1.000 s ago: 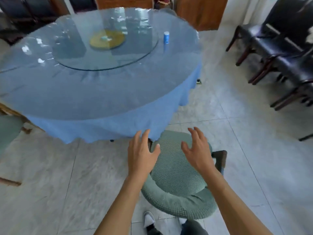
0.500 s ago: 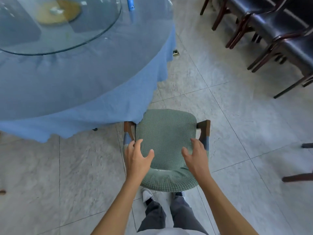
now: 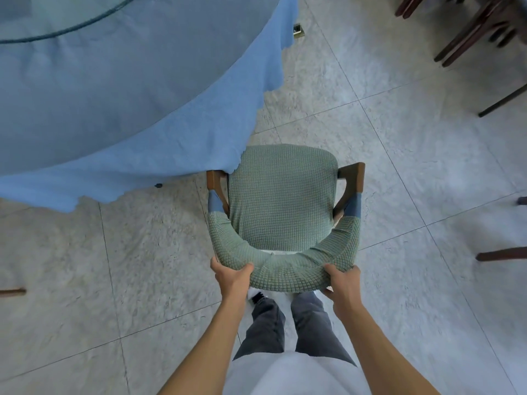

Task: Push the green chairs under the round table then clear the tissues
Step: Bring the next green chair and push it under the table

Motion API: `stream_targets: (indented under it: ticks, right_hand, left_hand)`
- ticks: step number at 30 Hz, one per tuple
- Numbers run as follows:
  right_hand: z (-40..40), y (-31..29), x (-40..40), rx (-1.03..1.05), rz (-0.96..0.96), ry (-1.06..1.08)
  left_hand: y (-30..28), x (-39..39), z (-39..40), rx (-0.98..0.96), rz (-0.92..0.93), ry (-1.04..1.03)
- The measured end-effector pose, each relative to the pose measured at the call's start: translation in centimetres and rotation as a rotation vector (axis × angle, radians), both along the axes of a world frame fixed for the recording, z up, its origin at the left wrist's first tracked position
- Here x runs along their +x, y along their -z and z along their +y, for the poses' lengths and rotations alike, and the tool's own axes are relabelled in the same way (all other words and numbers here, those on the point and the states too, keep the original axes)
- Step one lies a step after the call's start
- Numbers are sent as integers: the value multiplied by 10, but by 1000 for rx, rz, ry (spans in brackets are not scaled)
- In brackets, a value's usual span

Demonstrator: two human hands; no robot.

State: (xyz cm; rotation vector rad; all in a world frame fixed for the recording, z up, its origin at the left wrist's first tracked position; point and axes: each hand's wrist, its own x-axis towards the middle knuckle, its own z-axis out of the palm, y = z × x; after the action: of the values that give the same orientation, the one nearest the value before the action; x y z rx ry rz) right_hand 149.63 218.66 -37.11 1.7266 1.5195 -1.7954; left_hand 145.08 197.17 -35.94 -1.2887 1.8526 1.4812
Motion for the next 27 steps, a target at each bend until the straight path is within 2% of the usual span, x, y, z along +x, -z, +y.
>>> stream_targets:
  ticks: [3,6,10,16,27]
  right_hand:
    - [-3,3,2,-119,13,101]
    - [-9,3,3,-141,39,158]
    - [-10,5,6,-99,78,140]
    - [-7,3,7,-71,127,151]
    - [20,1,11,-50,143,18]
  left_hand:
    - [1,-1,1,75,-31,-68]
    - [2,-1,2,126,-44,-122]
    - [6,1,2,179,-22,-183]
    - [12,5,3,152,5,-244]
    - [18,42,26,167,67,-405]
